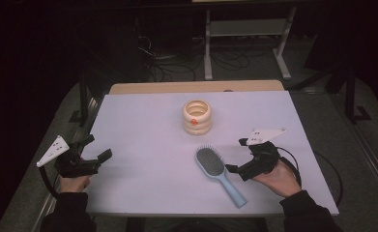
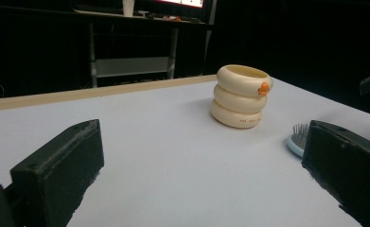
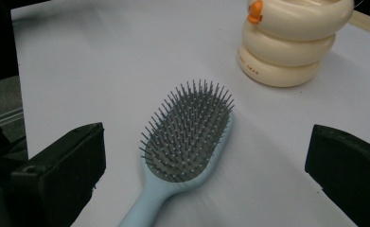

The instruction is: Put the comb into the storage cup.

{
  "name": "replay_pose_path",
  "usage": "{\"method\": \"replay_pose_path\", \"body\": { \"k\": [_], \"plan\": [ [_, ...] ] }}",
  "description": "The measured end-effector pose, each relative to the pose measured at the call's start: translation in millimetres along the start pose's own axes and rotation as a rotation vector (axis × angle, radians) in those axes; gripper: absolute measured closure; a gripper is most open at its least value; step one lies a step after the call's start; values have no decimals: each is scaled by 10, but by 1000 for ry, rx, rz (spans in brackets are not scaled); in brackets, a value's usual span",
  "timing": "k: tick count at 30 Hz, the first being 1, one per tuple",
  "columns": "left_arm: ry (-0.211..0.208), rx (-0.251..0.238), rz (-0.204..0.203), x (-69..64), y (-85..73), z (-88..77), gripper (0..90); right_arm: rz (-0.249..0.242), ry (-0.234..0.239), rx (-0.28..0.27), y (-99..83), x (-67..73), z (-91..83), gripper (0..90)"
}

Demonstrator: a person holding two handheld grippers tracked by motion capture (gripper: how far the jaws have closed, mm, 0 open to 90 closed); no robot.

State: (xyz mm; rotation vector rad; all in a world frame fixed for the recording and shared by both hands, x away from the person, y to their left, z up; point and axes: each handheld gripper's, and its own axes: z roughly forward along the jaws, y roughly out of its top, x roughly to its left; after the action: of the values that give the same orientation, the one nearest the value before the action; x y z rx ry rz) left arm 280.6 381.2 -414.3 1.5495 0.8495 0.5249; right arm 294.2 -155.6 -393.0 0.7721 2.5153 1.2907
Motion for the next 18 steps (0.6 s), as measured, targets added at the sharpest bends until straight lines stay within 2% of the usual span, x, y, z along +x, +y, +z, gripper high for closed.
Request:
{"method": "replay_pose_path", "body": {
  "k": [18],
  "plan": [
    [0,-1,-1,1,0,1,0,-41,53,63,5,156,143,0]
  ]
}}
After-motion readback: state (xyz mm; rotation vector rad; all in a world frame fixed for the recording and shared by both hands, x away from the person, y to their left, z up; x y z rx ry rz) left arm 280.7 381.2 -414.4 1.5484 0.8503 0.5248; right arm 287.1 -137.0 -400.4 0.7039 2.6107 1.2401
